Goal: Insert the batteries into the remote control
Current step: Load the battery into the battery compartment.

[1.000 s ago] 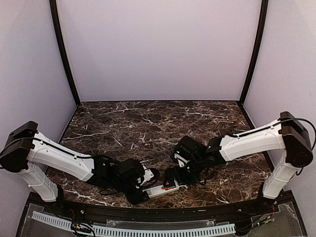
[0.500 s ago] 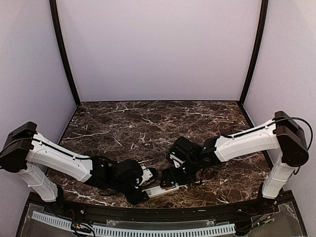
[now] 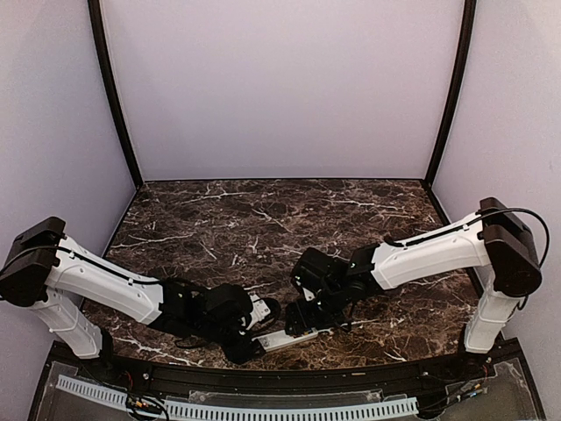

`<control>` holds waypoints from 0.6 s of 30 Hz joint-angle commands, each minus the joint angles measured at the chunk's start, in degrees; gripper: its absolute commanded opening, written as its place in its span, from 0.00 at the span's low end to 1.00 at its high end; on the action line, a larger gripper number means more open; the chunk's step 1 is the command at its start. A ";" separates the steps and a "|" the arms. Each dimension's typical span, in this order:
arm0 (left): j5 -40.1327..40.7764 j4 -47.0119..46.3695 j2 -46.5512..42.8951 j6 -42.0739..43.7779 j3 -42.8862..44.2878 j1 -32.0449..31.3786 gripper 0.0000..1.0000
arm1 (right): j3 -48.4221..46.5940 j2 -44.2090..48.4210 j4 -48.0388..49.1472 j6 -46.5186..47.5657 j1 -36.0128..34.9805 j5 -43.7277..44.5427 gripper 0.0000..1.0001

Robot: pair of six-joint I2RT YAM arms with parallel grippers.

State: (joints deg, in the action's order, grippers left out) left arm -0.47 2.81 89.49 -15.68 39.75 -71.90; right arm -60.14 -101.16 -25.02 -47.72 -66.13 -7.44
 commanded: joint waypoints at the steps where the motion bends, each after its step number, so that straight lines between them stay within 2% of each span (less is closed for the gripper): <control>1: -0.31 2.85 0.07 -0.09 -2.05 -0.17 0.59 | 0.36 -2.16 -4.33 -0.25 -1.11 3.19 0.77; 11: -0.31 2.90 0.27 -0.05 -1.96 -0.17 0.59 | 0.44 -1.92 -6.74 1.58 -2.05 4.58 0.76; 15: -0.29 2.90 0.52 -0.10 -1.95 -0.17 0.59 | 0.31 -1.41 -8.83 2.36 -2.05 6.94 0.70; 18: -0.30 2.90 0.67 -0.11 -1.87 -0.17 0.59 | 0.21 -1.97 -9.30 2.75 -2.03 7.25 0.70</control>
State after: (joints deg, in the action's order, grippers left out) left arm -0.47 2.44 89.43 -15.66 39.57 -71.90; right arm -60.71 -101.38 -27.68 -45.93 -67.68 -3.07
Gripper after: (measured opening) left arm 0.593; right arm 0.702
